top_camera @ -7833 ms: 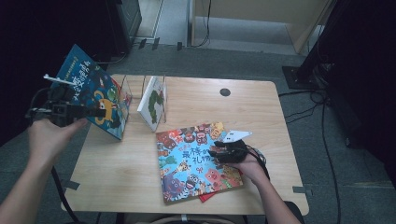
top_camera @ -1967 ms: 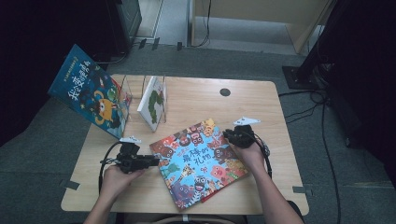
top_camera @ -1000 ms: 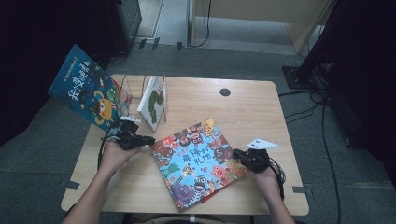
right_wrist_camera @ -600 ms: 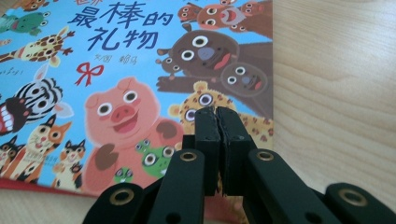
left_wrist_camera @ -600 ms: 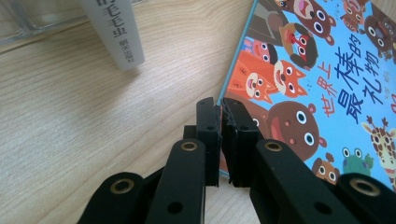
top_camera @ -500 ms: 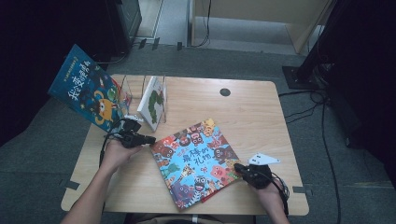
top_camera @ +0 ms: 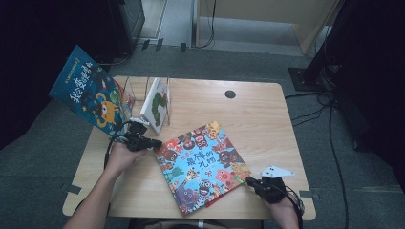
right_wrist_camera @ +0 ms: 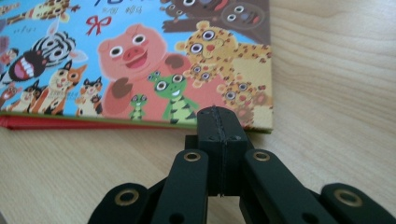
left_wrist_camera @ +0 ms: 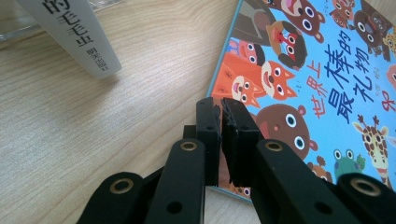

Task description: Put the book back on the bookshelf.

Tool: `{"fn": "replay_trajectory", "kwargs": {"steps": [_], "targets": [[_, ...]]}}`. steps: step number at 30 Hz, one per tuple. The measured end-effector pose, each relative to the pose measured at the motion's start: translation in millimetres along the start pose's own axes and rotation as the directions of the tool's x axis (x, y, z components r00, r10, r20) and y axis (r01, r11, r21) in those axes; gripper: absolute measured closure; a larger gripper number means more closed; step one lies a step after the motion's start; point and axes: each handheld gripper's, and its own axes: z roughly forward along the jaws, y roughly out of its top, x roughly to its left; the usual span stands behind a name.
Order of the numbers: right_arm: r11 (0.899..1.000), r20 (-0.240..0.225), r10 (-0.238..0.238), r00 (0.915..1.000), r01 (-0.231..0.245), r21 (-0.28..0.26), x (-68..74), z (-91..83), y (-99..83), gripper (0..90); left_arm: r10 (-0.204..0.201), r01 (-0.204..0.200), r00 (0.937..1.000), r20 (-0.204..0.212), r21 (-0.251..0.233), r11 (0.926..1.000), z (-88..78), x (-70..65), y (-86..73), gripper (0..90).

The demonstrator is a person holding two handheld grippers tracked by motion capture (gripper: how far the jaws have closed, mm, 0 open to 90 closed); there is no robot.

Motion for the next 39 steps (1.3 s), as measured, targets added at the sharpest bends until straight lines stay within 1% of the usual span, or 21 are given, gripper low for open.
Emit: {"fn": "replay_trajectory", "kwargs": {"steps": [2,3,4,6,7,9,11,12,13,14,15,16,19,21,27,29,32,33,34,39], "targets": [[1.000,-0.004,-0.012,0.9999,0.012,0.000,0.1,1.1,0.3,90.0,-0.001,0.001,1.0000,0.006,-0.001,1.0000,0.1,0.4,-0.2,85.8],[1.000,-0.012,-0.006,0.9999,0.006,0.000,-0.4,1.1,0.2,90.0,-0.001,0.001,1.0000,0.009,0.001,1.0000,0.2,0.7,-0.4,85.8],[1.000,-0.012,-0.010,0.9999,0.010,-0.002,-1.1,1.3,0.3,90.0,-0.002,0.002,0.9999,0.013,0.001,1.0000,0.2,0.6,-0.6,85.8],[1.000,-0.012,-0.011,0.9999,0.011,0.000,-1.0,1.3,0.4,90.0,0.000,0.000,1.0000,0.008,0.001,1.0000,-0.2,0.3,-0.8,85.5],[1.000,-0.011,-0.012,0.9999,0.012,-0.002,-1.4,1.5,0.5,90.0,0.004,-0.004,0.9998,-0.020,-0.006,1.0000,-2.0,0.9,-1.0,85.1],[1.000,-0.010,-0.010,0.9999,0.010,-0.002,-1.4,1.5,0.6,90.0,-0.011,0.011,0.9999,-0.010,-0.010,0.9999,-2.9,3.8,-1.7,85.2],[1.000,-0.010,-0.011,0.9999,0.011,-0.001,-1.5,1.5,0.6,90.0,-0.015,0.015,0.9999,-0.006,-0.012,0.9998,-3.1,4.6,-2.1,85.2],[1.000,-0.014,-0.007,0.9999,0.007,0.000,-1.8,1.5,0.7,90.0,-0.014,0.014,0.9998,-0.013,-0.012,0.9998,-3.5,4.8,-2.1,85.2],[1.000,-0.014,-0.005,0.9999,0.005,-0.001,-2.0,1.5,0.7,90.0,-0.012,0.011,0.9992,-0.037,-0.004,0.9999,-2.5,5.5,-2.1,84.8],[1.000,-0.014,0.001,0.9999,-0.001,-0.001,-2.1,1.4,0.7,90.0,-0.020,0.020,0.9994,-0.028,-0.008,0.9998,-2.1,6.4,-2.1,84.1],[1.000,-0.014,0.000,0.9999,0.000,-0.002,-2.8,1.4,0.7,90.0,-0.020,0.020,0.9994,-0.028,-0.008,0.9998,-2.1,6.4,-2.1,84.0],[1.000,-0.015,0.001,0.9999,-0.001,-0.001,-3.1,1.4,0.8,90.0,-0.021,0.021,0.9997,-0.013,-0.005,0.9998,-1.3,7.1,-1.9,84.1],[1.000,-0.012,0.000,0.9999,0.000,-0.004,-3.6,1.8,1.0,90.0,-0.016,0.016,0.9998,-0.016,0.000,0.9999,-0.8,5.2,-2.0,83.4],[1.000,-0.010,0.007,0.9999,-0.007,-0.006,-4.7,2.1,1.5,90.0,-0.022,0.022,0.9997,-0.008,0.004,0.9997,-1.2,5.8,-2.5,83.6],[1.000,0.003,0.023,0.9997,-0.023,-0.010,-8.5,3.5,2.9,90.0,-0.021,0.021,0.9997,-0.009,0.012,0.9997,-2.7,2.4,-5.7,83.9],[0.999,0.015,0.031,0.9994,-0.031,-0.011,-13.3,5.3,6.1,90.0,-0.014,0.014,0.9999,-0.002,0.026,0.9996,-4.3,-0.3,-9.2,84.0],[0.999,0.021,0.034,0.9992,-0.034,-0.013,-17.3,6.9,8.8,90.0,-0.015,0.015,0.9999,0.000,0.028,0.9995,-5.1,-2.9,-12.0,83.4],[0.999,0.025,0.040,0.9989,-0.040,-0.012,-21.7,8.4,11.5,90.0,-0.013,0.013,0.9999,0.004,0.032,0.9994,-5.5,-5.7,-14.8,83.2],[0.999,0.026,0.042,0.9988,-0.041,-0.016,-24.1,9.5,12.8,90.0,-0.013,0.013,0.9999,0.004,0.032,0.9994,-5.5,-5.7,-14.8,83.2],[0.998,0.034,0.055,0.9979,-0.055,-0.017,-32.4,13.5,19.0,90.0,-0.022,0.021,0.9995,0.021,0.037,0.9991,-6.8,-11.1,-22.1,82.9]]}}
